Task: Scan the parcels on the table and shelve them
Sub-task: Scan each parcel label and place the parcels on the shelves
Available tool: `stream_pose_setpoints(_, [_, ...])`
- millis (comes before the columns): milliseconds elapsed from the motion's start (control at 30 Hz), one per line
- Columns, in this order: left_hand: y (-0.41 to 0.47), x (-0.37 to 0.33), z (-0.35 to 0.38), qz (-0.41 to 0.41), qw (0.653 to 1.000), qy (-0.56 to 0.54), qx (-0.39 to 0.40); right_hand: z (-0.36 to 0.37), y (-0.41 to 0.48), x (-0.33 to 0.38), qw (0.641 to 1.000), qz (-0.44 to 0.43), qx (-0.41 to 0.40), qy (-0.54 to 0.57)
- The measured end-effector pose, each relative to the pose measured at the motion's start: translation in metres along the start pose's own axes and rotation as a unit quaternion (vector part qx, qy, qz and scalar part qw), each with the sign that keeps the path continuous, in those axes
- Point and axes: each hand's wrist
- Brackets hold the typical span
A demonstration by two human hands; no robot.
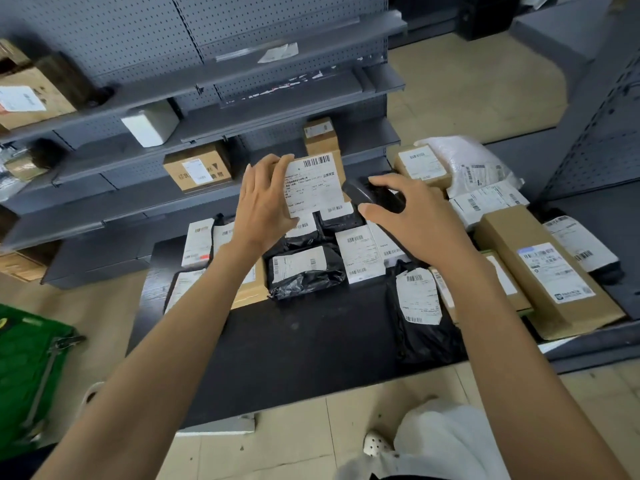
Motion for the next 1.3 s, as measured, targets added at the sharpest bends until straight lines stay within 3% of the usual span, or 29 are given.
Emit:
stream_pose_setpoints(233, [0.009, -0.059, 0.066, 0.0, 0.988, -0.138, 0.071, -0.019, -0.022, -0.074, 0.993, 0.12, -0.022, -0.007])
stream_pose_setpoints(633, [0.092, -0.273, 0.119, 0.176, 0.938, -0.279, 0.11, -0.13, -0.099, -0.192, 0.946, 0.283, -0.156, -0.004])
stream_pose_setpoints(967, [0.089, -0.542, 0.122, 0.311, 0.885, -0.31, 0.157, -0.273, -0.226, -0.318, 0.911, 0.313, -0.259, 0.07])
stream_pose_setpoints(1300, [0.108, -0.839, 0.109, 0.437, 0.805, -0.371, 0.153, -0.431, -0.393, -0.462, 0.806, 0.408, -0.423, 0.075])
Point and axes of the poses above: each hand's wrist, its own y-axis towards the middle knuckle, its own z-axis out of the palm, x = y × z, and after that the axes turned 12 degrees about z, right-handed
